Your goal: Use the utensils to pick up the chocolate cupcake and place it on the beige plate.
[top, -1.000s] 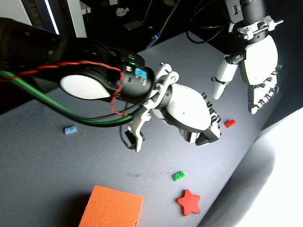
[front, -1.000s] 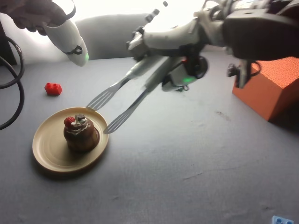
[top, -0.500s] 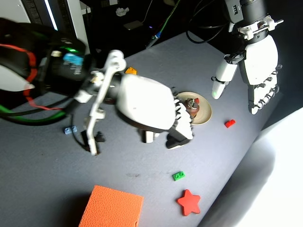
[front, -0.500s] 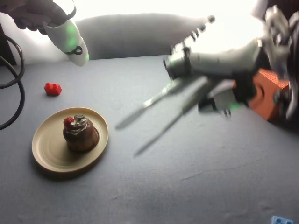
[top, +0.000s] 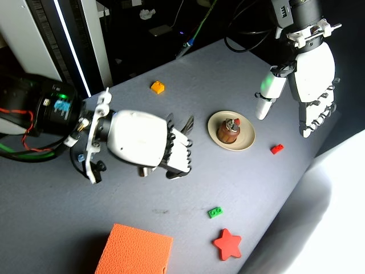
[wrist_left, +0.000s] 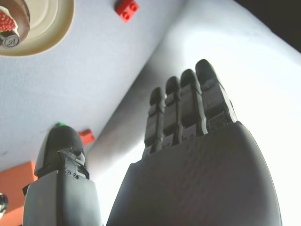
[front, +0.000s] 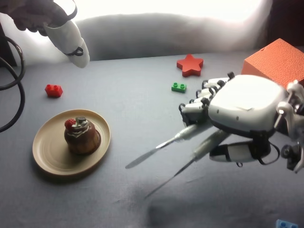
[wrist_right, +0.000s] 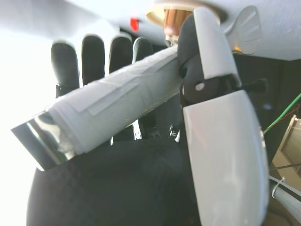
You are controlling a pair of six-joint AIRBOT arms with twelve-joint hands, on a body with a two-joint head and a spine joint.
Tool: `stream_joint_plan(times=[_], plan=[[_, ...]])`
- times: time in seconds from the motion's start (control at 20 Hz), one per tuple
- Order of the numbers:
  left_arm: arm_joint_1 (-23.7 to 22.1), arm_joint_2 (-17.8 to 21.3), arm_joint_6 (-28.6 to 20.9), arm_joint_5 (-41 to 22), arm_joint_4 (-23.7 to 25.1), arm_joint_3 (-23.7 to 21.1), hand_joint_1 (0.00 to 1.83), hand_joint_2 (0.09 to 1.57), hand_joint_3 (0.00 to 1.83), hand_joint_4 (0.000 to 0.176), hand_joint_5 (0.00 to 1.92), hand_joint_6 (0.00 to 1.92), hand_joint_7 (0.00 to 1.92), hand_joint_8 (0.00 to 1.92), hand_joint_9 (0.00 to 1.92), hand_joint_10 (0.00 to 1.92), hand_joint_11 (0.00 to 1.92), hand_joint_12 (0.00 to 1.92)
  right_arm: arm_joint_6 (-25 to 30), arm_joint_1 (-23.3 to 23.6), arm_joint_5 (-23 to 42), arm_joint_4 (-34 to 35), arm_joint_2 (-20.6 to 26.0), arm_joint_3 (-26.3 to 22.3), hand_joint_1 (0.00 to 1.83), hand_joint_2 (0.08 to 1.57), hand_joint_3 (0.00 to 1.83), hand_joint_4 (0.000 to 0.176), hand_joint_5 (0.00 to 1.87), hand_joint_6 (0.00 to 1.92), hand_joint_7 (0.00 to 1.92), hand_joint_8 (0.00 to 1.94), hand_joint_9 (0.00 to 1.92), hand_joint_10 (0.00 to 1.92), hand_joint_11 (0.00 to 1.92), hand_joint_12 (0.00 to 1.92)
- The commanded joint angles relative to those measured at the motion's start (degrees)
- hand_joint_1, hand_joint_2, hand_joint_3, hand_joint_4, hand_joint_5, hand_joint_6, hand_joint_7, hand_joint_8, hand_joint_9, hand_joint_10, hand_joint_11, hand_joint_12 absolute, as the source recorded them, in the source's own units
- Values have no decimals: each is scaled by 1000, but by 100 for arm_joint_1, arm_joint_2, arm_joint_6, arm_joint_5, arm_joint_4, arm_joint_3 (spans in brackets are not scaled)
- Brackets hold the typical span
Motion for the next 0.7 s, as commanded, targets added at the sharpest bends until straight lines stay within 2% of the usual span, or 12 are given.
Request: stream_joint_plan(times=[0.0,0.05,0.2,0.25,0.3,0.35,0.45,0.55,0.65], plan=[[-77,50,21,-158,385,12,308,1120,2,0,128,0,108,0,97,0,0,268,41,14,947,-6,5,-12,1076,1319,0,0,569,1509,632,1499,377,1507,219,1794],[-77,50,21,-158,386,12,314,1119,1,0,137,3,116,3,106,3,0,284,41,-69,971,85,-6,-4,1099,1321,0,0,540,1510,684,1561,382,1517,192,1800],[-77,50,21,-158,386,13,319,1116,0,0,139,3,123,4,109,3,0,291,40,-246,969,236,-36,46,1101,1339,0,0,470,1586,699,1574,398,1508,219,1796],[-76,50,21,-159,385,14,331,1117,0,0,140,2,122,3,109,2,0,290,28,-305,968,235,-38,51,1008,1255,0,0,324,1194,468,1247,353,1491,173,1773],[-75,50,21,-159,385,14,319,1120,1,0,127,0,113,1,101,0,0,275,-6,-334,956,235,-38,52,1021,1219,0,0,333,991,454,1112,369,1448,181,1748],[-73,50,21,-161,383,14,330,1118,0,0,129,2,114,2,101,1,0,270,-50,-358,946,235,-37,53,1014,1217,0,0,259,817,409,983,372,1363,178,1688],[-70,50,21,-167,383,13,332,1117,0,0,144,5,129,5,116,5,0,299,-120,-394,912,234,-27,54,956,1214,0,0,404,605,467,524,393,1128,183,1623],[-69,51,21,-169,381,13,332,1116,1,0,156,5,139,5,125,4,0,321,-197,-446,896,233,-11,54,926,1191,0,0,499,290,593,259,434,924,182,1555],[-69,51,22,-169,380,13,318,1119,2,0,161,5,143,4,120,1,0,312,-335,-518,893,231,5,53,879,1177,0,0,474,58,594,78,406,734,101,1486]])
